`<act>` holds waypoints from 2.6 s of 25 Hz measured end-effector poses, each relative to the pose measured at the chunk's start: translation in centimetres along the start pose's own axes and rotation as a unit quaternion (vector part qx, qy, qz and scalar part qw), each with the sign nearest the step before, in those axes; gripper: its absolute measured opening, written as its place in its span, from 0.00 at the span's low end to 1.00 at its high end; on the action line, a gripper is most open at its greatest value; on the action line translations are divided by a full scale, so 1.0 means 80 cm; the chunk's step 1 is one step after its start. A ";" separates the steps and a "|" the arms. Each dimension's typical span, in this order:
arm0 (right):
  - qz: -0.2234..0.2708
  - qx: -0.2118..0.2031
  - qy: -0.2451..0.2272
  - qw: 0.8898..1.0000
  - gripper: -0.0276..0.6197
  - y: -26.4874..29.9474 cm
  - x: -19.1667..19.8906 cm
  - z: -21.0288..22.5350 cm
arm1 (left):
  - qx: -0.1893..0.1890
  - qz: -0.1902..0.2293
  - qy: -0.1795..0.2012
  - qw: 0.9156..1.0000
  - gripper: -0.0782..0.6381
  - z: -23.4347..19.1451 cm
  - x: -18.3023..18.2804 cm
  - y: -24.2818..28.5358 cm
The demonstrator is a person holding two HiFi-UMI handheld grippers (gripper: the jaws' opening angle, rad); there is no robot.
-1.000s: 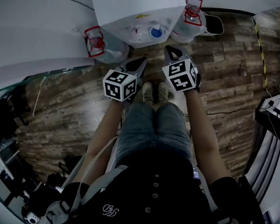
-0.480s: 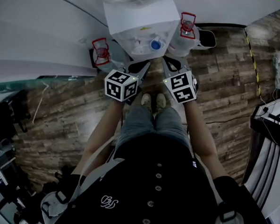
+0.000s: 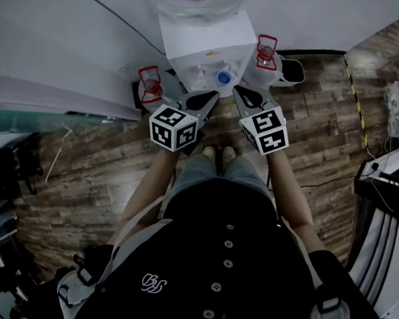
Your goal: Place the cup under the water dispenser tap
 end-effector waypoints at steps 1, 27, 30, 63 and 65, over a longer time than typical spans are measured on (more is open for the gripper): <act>0.003 0.000 0.003 1.000 0.04 -0.001 0.000 -0.001 | 0.002 0.002 0.003 1.000 0.11 0.001 -0.001 0.000; 0.046 -0.020 0.059 0.997 0.04 -0.021 0.005 -0.033 | -0.003 0.019 0.005 1.000 0.11 0.014 -0.005 -0.025; 0.046 -0.022 0.061 0.997 0.04 -0.020 0.007 -0.032 | -0.004 0.014 0.001 1.000 0.11 0.015 0.001 -0.028; 0.005 -0.005 0.037 0.999 0.04 -0.028 0.029 -0.045 | -0.009 -0.002 -0.005 1.000 0.11 0.021 0.025 -0.034; 0.004 -0.007 0.040 0.999 0.04 -0.028 0.029 -0.045 | -0.006 -0.003 -0.006 1.000 0.11 0.023 0.027 -0.033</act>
Point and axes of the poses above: the fingertips, and each gripper's own axes: y forward along the fingers, z to its right, x out of its underside, the point moved 6 cm from there along -y, backward along the fingers, and after that the axes turned 13 degrees about -x, right-handed, at the moved point
